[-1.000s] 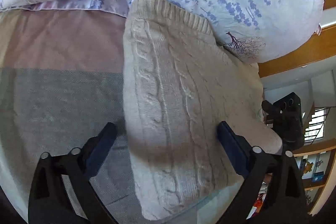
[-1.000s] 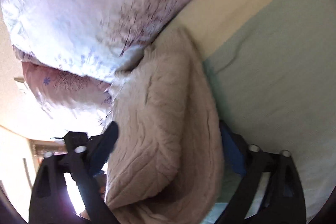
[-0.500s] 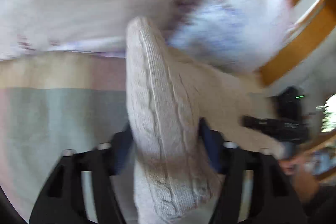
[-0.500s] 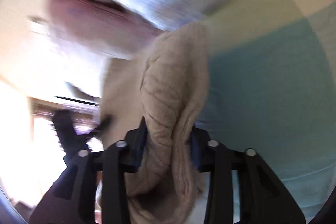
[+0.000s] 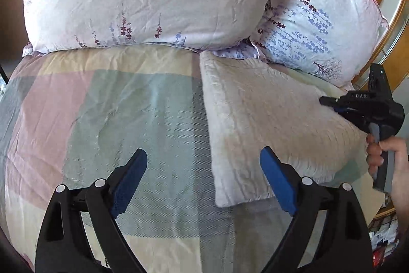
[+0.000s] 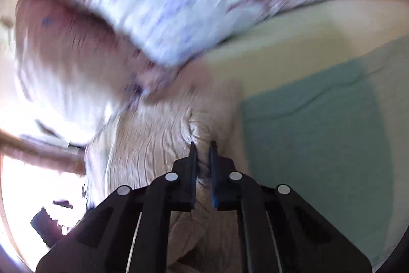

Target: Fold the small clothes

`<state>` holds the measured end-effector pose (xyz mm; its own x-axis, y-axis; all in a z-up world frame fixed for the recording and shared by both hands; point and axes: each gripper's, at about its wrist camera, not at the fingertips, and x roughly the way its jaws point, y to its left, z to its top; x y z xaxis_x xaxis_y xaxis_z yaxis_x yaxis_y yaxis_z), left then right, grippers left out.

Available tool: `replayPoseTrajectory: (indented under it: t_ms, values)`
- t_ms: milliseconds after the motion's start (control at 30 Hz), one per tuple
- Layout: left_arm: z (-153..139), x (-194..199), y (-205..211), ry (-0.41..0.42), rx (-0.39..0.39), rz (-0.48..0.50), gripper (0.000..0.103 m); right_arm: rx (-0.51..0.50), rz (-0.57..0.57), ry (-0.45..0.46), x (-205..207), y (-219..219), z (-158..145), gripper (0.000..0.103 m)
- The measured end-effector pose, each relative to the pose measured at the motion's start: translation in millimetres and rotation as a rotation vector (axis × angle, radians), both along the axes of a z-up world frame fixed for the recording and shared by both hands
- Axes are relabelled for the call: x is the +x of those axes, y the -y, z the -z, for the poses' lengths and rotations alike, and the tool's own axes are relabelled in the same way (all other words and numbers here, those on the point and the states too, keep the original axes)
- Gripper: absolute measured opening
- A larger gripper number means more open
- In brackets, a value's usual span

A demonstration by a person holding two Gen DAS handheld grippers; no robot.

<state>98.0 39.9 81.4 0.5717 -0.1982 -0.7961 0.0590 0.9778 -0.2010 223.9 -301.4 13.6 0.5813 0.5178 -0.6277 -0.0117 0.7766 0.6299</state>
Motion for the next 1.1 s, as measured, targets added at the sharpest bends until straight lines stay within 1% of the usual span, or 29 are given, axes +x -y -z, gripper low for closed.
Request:
replayPoseTrajectory:
  t_ms: [33,67,100,133,167,200,233,267,300,367,400,467,533,567,600,633,667,700,767,800,833,867,933,967,1000,1067,1100]
  values:
    - [1.7,-4.4,-2.2,0.005,-0.003,-0.004,0.091,-0.012,0.047,-0.008,2.0,6.1,0.3,0.008]
    - [3.0,-8.8,-6.5,0.005,-0.008,-0.009,0.091,-0.055,0.07,-0.023,5.2,8.0,1.6,0.009]
    - [5.0,-13.3,-12.2,-0.002,-0.011,-0.014,0.091,-0.116,0.051,-0.052,6.8,6.1,4.1,0.011]
    - [7.1,-16.1,-15.9,-0.01,-0.008,-0.02,0.091,-0.131,0.038,-0.063,6.7,3.3,3.0,0.014]
    - [8.7,-19.4,-20.0,-0.017,0.001,-0.026,0.091,-0.122,0.041,-0.054,0.7,1.5,-1.2,0.023]
    - [10.0,-23.7,-25.0,-0.022,0.01,-0.033,0.091,-0.079,0.048,-0.006,-14.7,1.3,-12.0,0.037]
    - [10.6,-27.8,-29.3,-0.023,0.011,-0.035,0.091,-0.028,0.036,0.044,-27.4,-1.2,-19.4,0.047]
    - [11.0,-30.9,-32.6,-0.021,0.007,-0.034,0.092,0.027,0.011,0.101,-40.5,-0.3,-28.0,0.063]
    - [11.4,-34.3,-35.6,-0.02,0.001,-0.033,0.093,0.072,-0.029,0.162,-62.0,-4.7,-36.3,0.069]
    - [13.4,-38.4,-38.9,-0.025,-0.01,-0.027,0.096,0.098,-0.103,0.184,-77.4,-17.8,-41.0,0.069]
    - [15.3,-38.9,-38.5,-0.034,-0.006,-0.023,0.096,0.09,-0.138,0.161,-87.9,-24.7,-34.9,0.069]
    - [18.9,-38.5,-33.8,-0.048,0.01,-0.017,0.097,0.043,-0.16,0.105,-91.3,-39.0,-16.8,0.069]
    - [21.5,-37.3,-24.9,-0.054,0.03,-0.005,0.1,-0.056,-0.125,0.018,-78.9,-49.1,14.9,0.068]
    - [22.2,-36.7,-19.4,-0.056,0.046,0.001,0.1,-0.072,-0.116,-0.011,-72.0,-51.0,26.6,0.062]
    - [22.6,-35.9,-13.2,-0.058,0.066,0.008,0.1,-0.067,-0.09,-0.024,-74.9,-45.3,31.5,0.06]
    - [22.5,-35.7,-6.0,-0.062,0.094,0.015,0.1,-0.057,-0.074,-0.009,-79.6,-45.2,26.9,0.061]
    - [22.9,-36.5,0.5,-0.059,0.119,0.019,0.102,-0.054,-0.072,0.025,-87.3,-41.0,16.2,0.067]
    - [24.3,-37.6,8.1,-0.057,0.151,0.022,0.102,-0.081,-0.073,0.072,-99.3,-41.5,2.8,0.078]
    - [30.2,-37.8,21.6,-0.065,0.205,0.034,0.102,-0.19,-0.047,0.146,-124.8,-40.4,-10.8,0.091]
    - [35.1,-37.2,28.8,-0.082,0.235,0.039,0.102,-0.249,-0.039,0.164,-143.2,-37.0,-11.9,0.091]
    - [38.6,-36.7,33.6,-0.095,0.249,0.04,0.102,-0.293,-0.033,0.162,-152.8,-37.5,-6.5,0.091]
    - [42.1,-36.2,37.4,-0.106,0.249,0.043,0.102,-0.338,-0.026,0.153,-159.3,-38.6,0.5,0.091]
    - [48.8,-33.9,41.5,-0.129,0.226,0.04,0.102,-0.454,-0.018,0.126,-172.1,-45.7,29.4,0.091]
    - [52.5,-32.0,42.1,-0.146,0.214,0.035,0.102,-0.506,-0.012,0.094,-172.7,-51.5,41.2,0.091]
    - [56.6,-28.8,41.6,-0.17,0.193,0.029,0.102,-0.514,-0.011,0.079,-176.4,-45.9,54.3,0.091]
    - [63.0,-24.0,39.7,-0.209,0.158,0.017,0.102,-0.513,0.006,0.051,-173.2,-51.0,66.2,0.091]
    - [63.5,-23.1,40.3,-0.2,0.171,0.007,0.102,-0.518,0.018,0.035,-171.0,-53.8,71.9,0.093]
